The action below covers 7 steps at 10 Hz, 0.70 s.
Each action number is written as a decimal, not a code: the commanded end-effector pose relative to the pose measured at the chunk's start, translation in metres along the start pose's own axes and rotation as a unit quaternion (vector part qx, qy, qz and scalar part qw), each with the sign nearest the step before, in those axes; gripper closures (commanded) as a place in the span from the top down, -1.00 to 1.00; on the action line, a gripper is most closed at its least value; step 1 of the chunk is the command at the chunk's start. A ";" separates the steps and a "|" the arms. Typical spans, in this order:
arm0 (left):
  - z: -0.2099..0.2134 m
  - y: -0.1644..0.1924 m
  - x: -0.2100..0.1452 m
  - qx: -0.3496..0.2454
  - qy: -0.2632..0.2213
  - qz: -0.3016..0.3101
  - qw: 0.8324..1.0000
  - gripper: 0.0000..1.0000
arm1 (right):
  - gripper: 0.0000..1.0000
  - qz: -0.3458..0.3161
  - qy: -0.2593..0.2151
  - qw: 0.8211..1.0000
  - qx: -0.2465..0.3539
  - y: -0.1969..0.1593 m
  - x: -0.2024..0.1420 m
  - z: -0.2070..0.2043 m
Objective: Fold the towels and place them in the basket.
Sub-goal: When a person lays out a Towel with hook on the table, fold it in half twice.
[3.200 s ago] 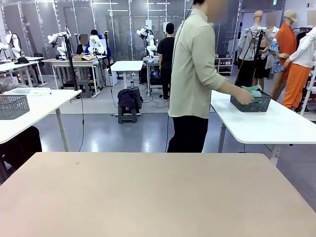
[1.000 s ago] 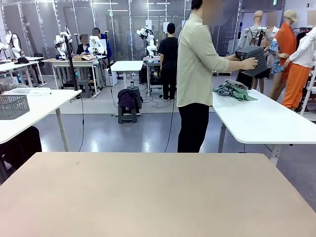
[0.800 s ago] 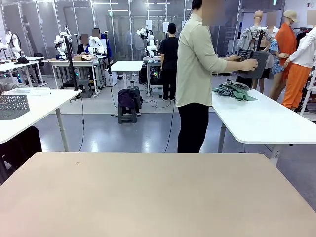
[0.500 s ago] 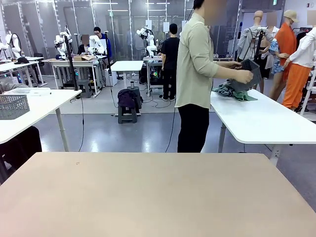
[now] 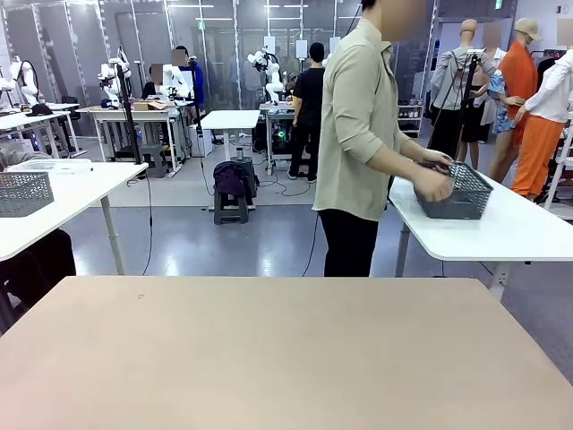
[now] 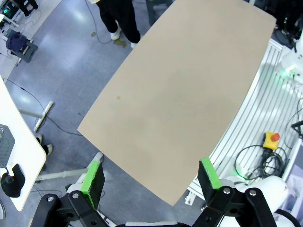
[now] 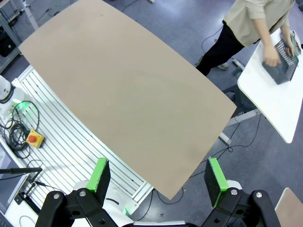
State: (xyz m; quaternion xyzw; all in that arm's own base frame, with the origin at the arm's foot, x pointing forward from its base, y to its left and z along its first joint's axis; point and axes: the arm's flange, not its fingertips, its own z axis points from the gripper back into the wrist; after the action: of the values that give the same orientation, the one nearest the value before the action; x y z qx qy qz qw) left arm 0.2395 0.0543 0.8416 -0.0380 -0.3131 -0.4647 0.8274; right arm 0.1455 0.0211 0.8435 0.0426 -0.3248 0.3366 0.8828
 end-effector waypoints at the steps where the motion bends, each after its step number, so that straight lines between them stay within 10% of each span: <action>1: 0.001 -0.002 0.001 -0.003 -0.004 -0.007 1.000 1.00 | 1.00 0.003 -0.004 1.000 0.002 0.001 0.000 0.001; 7: 0.001 -0.002 0.001 -0.003 -0.004 -0.007 1.000 1.00 | 1.00 0.003 -0.004 1.000 0.002 0.001 0.000 0.001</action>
State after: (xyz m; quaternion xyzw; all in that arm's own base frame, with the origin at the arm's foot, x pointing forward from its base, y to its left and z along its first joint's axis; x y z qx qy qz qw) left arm 0.2394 0.0543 0.8416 -0.0380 -0.3131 -0.4646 0.8274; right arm 0.1455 0.0211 0.8435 0.0426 -0.3248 0.3366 0.8828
